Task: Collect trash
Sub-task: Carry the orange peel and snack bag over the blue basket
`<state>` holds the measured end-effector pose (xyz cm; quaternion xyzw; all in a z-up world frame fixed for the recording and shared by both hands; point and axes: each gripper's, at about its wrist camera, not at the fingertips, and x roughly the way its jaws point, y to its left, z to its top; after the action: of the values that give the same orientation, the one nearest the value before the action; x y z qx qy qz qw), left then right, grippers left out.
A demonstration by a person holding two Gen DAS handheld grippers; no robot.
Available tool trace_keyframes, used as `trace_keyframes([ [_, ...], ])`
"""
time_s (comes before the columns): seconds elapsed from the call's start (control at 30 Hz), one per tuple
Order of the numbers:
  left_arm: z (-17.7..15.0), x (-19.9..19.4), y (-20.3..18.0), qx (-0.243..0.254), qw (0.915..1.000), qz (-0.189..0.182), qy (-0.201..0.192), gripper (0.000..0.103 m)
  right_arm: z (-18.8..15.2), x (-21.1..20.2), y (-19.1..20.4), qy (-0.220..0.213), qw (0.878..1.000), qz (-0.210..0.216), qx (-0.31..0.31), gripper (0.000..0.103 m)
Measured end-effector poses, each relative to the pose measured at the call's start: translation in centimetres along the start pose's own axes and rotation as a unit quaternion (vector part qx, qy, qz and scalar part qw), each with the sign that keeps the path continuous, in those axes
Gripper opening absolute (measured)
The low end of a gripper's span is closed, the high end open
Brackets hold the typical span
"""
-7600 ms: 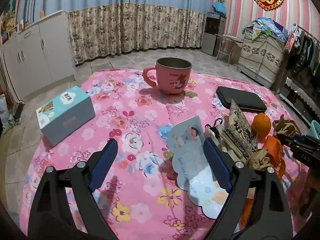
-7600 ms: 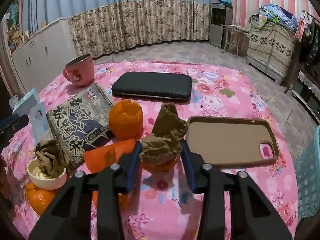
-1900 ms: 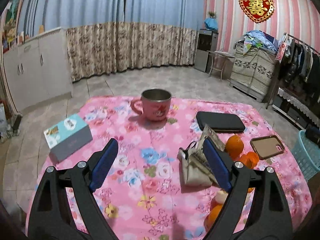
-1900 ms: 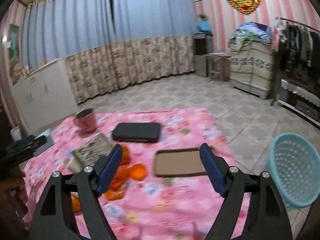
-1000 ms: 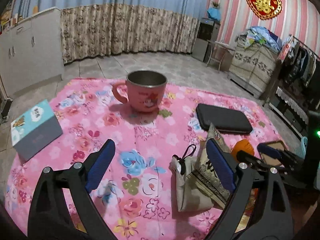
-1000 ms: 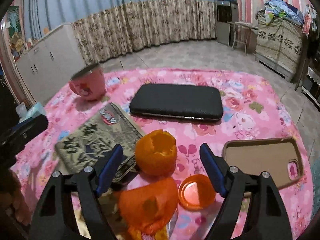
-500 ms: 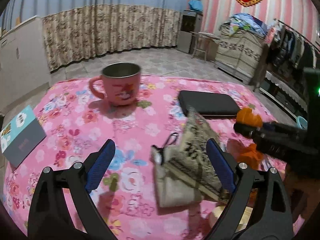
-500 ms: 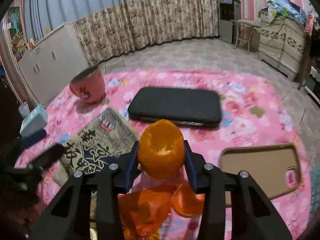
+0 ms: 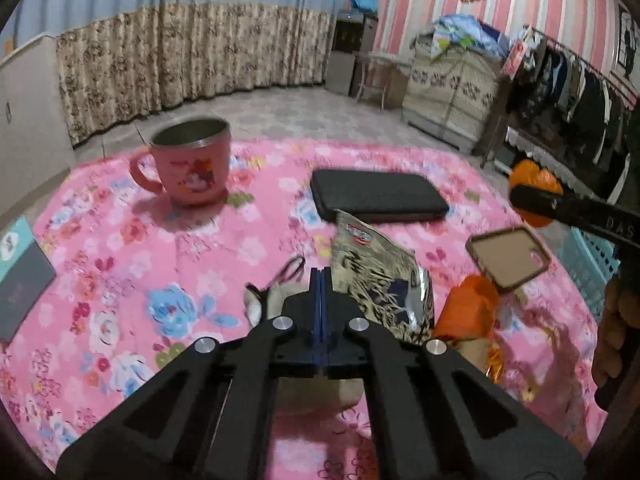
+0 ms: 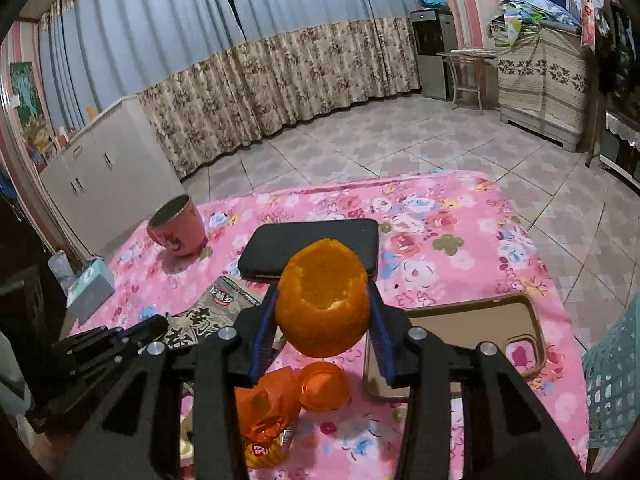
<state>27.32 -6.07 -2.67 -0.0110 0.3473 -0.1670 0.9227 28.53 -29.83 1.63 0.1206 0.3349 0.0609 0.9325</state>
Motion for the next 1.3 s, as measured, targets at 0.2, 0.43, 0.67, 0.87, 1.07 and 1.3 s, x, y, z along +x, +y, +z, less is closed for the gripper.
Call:
trace_keyframes([
  [0.2, 0.7, -1.1, 0.1, -0.003, 0.9997, -0.012, -0.019, 0.000, 0.2, -1.7, -1.0, -0.018, 1.000, 0.002, 0.013, 0.043],
  [0.43, 0.3, 0.7, -0.4, 0.002, 1.0000, -0.001, -0.001, 0.084, -0.1, -1.2, -1.1, -0.010, 1.000, 0.001, 0.009, 0.043],
  [0.67, 1.0, 3.7, -2.8, 0.039, 0.9976, -0.042, 0.040, 0.052, -0.2, -0.8, -1.3, -0.003, 1.000, -0.003, 0.008, 0.043],
  [0.87, 0.3, 5.4, -3.5, 0.050, 0.9935, -0.055, 0.086, 0.007, 0.0, -1.1, -1.7, -0.007, 1.000, -0.007, 0.009, 0.043],
  [1.07, 0.4, 4.4, -3.4, 0.057, 0.9942, -0.051, 0.075, 0.000, 0.0, -1.4, -2.2, -0.010, 1.000, -0.006, 0.015, 0.043],
  [1.3, 1.8, 1.7, -3.2, 0.055, 0.9979, -0.022, 0.027, 0.000, 0.1, -2.2, -2.1, -0.020, 1.000, -0.002, 0.015, 0.043],
])
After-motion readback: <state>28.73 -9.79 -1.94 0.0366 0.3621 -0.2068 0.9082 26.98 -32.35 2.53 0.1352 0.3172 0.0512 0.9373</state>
